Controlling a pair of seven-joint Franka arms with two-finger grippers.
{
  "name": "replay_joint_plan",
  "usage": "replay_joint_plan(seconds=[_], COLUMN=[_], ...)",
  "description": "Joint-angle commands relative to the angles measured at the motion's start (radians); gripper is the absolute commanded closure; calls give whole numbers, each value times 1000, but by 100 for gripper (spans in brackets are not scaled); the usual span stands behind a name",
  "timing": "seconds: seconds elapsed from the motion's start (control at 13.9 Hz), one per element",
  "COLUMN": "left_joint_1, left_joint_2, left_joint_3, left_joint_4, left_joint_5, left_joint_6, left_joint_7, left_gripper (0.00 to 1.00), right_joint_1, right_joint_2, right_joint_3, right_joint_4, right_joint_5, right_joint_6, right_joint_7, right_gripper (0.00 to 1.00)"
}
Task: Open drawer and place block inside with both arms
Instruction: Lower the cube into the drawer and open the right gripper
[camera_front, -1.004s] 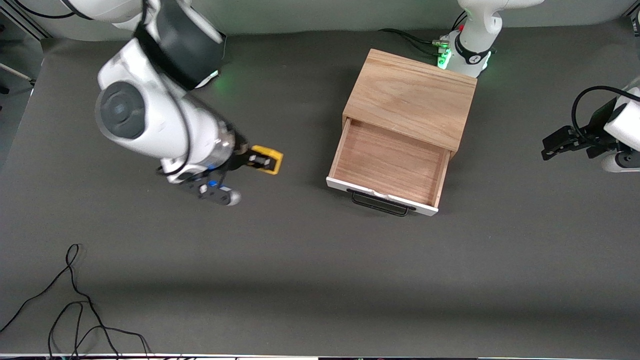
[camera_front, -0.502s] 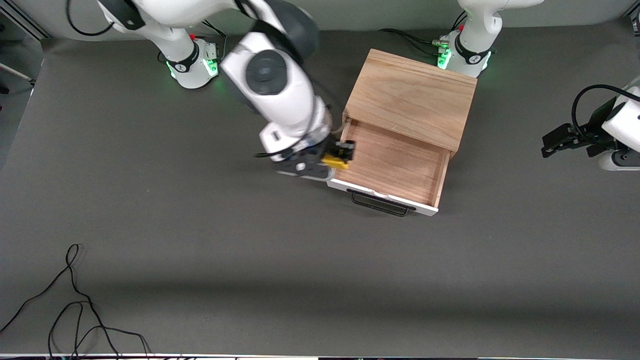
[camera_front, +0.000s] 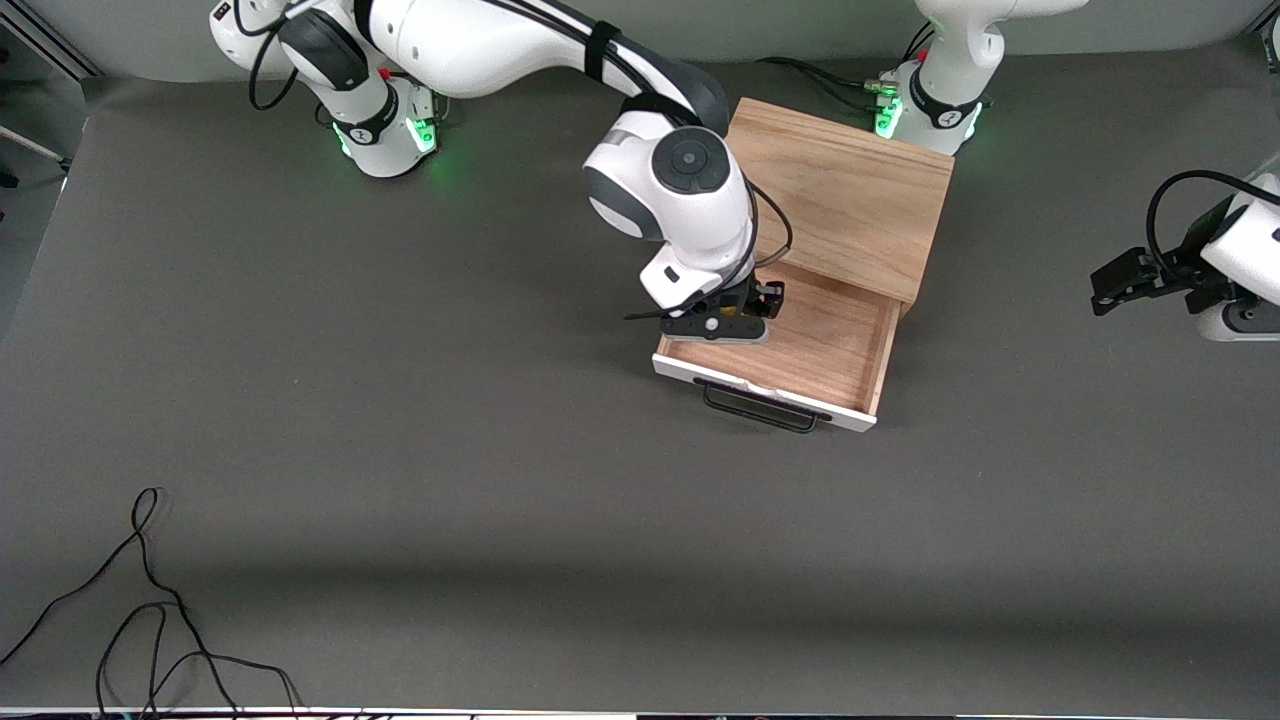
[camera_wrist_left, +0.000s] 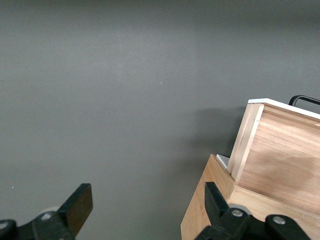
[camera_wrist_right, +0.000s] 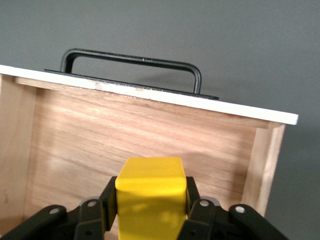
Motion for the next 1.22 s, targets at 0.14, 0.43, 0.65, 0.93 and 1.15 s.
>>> replay_joint_plan(seconds=[0.14, 0.43, 0.65, 0.93, 1.15], left_joint_1=[-7, -7, -7, -6, -6], left_joint_2=[-5, -5, -5, -5, -5], left_joint_3=[7, 7, 8, 10, 10], left_joint_4=[9, 8, 9, 9, 8], left_joint_5=[8, 6, 3, -2, -2], left_joint_6=[-21, -21, -20, -20, -21], left_joint_7=[14, 14, 14, 14, 14], left_gripper=[0, 0, 0, 0, 0], right_joint_1=[19, 36, 45, 45, 38], right_joint_2=[48, 54, 54, 48, 12], right_joint_3=[-4, -4, -4, -4, -13], right_joint_4=[31, 10, 11, 25, 34], right_joint_5=[-28, -28, -40, -40, -40], right_joint_6=[8, 9, 11, 11, -4], right_joint_7=[67, 92, 124, 132, 130], right_gripper=[71, 43, 0, 0, 0])
